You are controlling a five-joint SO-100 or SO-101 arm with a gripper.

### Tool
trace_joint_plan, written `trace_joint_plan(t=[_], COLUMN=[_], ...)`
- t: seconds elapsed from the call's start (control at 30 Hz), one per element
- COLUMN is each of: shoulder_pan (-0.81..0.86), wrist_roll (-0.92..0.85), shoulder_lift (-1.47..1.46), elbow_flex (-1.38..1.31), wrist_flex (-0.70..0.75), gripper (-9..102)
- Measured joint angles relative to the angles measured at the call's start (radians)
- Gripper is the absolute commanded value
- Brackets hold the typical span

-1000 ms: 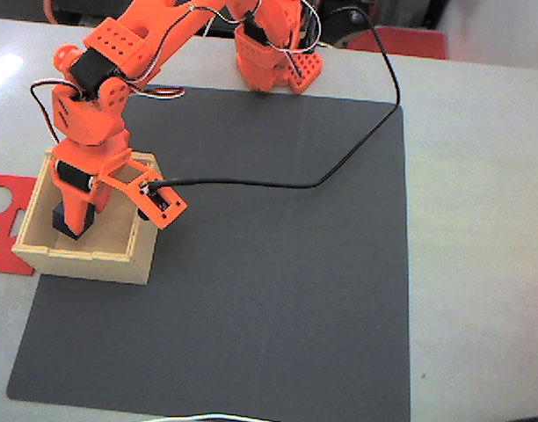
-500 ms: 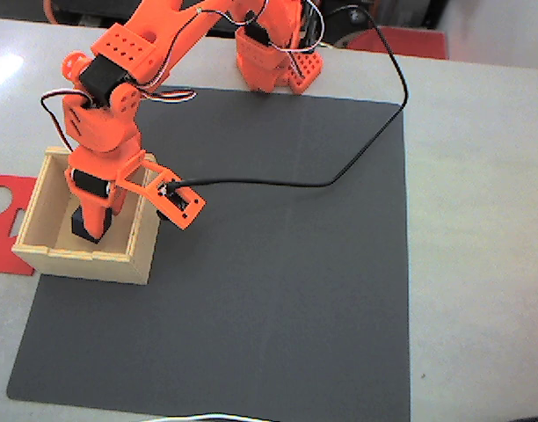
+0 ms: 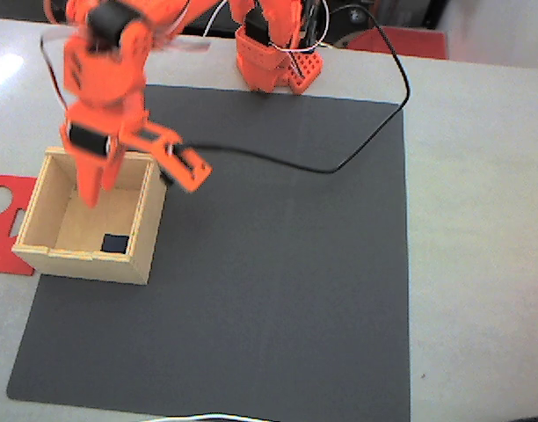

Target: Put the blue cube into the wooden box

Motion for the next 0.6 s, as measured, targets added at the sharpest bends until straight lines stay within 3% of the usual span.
trace_joint_plan(t=[0.43,0.6], shoulder_pan=[-0.192,-0.318], wrist_roll=[-0.057,-0.110], shoulder_lift=[0.841,1.134], elbow_flex=[-0.017,0.147], wrist_flex=[0.155,0.176], gripper=[0,0])
